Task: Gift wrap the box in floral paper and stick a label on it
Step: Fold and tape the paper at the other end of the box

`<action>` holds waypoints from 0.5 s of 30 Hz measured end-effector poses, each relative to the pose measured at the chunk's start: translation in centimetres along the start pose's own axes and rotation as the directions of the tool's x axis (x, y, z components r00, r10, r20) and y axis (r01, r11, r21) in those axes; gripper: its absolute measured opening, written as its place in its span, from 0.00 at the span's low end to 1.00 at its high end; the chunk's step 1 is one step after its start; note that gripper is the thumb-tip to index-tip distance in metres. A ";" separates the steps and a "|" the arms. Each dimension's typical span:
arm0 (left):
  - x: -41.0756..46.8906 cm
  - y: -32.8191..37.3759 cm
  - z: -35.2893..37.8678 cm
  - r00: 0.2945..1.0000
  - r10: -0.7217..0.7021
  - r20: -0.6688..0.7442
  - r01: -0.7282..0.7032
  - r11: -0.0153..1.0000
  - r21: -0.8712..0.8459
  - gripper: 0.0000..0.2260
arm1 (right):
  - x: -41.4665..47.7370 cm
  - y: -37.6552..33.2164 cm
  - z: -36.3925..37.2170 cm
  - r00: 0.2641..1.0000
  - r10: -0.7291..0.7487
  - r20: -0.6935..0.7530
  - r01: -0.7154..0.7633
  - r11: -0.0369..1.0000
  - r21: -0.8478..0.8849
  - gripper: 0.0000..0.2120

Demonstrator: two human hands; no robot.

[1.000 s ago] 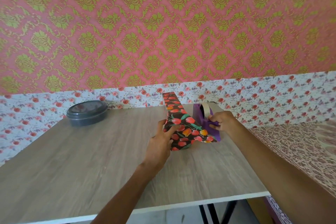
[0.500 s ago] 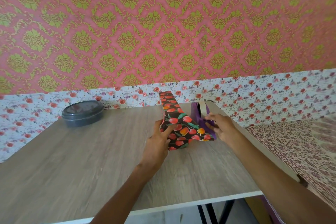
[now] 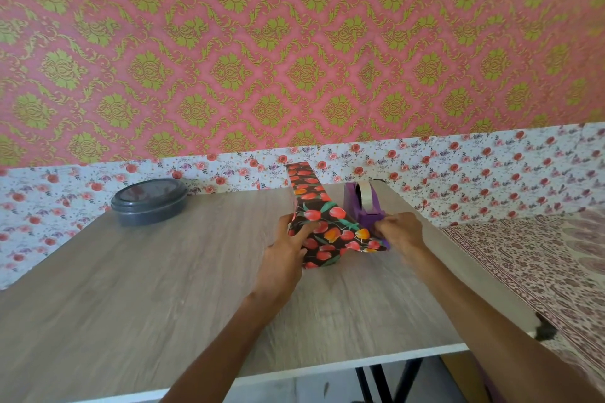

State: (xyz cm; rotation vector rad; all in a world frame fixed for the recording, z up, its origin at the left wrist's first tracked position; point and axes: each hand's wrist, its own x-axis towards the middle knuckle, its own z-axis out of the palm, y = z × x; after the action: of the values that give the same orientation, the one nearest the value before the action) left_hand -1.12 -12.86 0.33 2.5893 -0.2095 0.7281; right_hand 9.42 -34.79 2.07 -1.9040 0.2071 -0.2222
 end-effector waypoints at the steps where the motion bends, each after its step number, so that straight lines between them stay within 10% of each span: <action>1: 0.0 -0.1 0.1 1.000 -0.001 -0.009 0.001 1.000 -0.004 0.25 | -0.1 0.4 -0.1 0.999 -0.048 0.009 0.048 0.997 -0.067 0.03; 8: 0.1 0.2 0.1 1.000 -0.001 -0.012 0.001 1.000 -0.029 0.24 | -1.0 1.0 -0.9 0.921 -0.381 -0.076 0.335 0.879 -0.339 0.10; 15: 0.2 0.0 0.2 0.999 -0.021 -0.028 0.019 0.998 -0.062 0.26 | -5.4 -0.8 -0.9 0.824 -0.557 -0.103 0.554 0.830 -0.057 0.06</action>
State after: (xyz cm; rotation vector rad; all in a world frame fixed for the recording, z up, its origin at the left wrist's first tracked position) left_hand -0.86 -12.95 0.27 2.5175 -0.1944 0.7397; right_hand 3.97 -34.00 2.83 -1.9376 -0.2846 -0.7296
